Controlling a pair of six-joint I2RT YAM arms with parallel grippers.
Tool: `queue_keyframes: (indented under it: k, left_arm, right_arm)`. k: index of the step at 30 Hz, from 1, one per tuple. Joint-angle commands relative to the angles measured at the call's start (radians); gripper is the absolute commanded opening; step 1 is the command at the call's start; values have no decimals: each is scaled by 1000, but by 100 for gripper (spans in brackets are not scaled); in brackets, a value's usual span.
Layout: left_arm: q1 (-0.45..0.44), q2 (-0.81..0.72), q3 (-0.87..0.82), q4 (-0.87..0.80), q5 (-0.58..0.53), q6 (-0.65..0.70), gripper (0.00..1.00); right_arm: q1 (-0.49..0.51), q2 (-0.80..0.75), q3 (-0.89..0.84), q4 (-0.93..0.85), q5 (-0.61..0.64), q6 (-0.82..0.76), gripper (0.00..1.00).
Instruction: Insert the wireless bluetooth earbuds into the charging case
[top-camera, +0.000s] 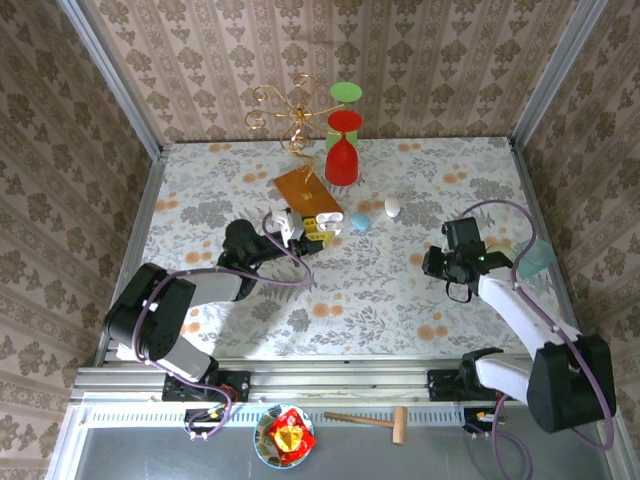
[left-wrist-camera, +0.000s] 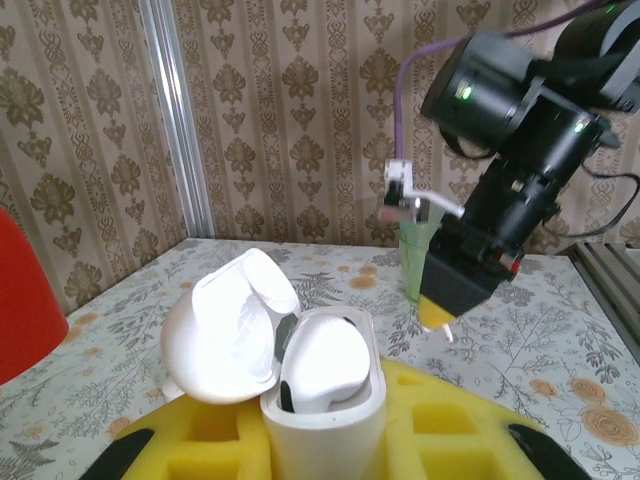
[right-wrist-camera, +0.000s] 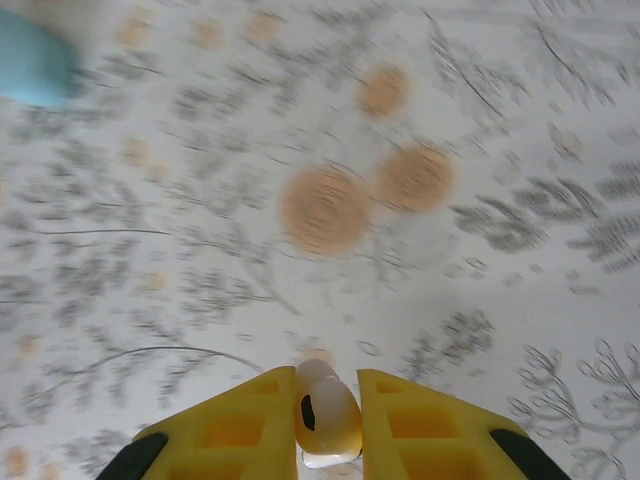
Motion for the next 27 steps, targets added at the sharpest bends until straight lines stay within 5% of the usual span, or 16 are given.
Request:
queue_keyframes:
  k: [1, 17, 27]
  left_arm:
    - [-3, 8, 31, 42, 24, -36, 0]
    - [-5, 17, 54, 41, 68, -109, 0]
    - [-32, -2, 64, 30, 69, -124, 0]
  right_arm:
    - [87, -59, 73, 50, 17, -108, 17]
    - [395, -51, 289, 271, -83, -322, 18]
    - [453, 81, 401, 331, -142, -413, 18]
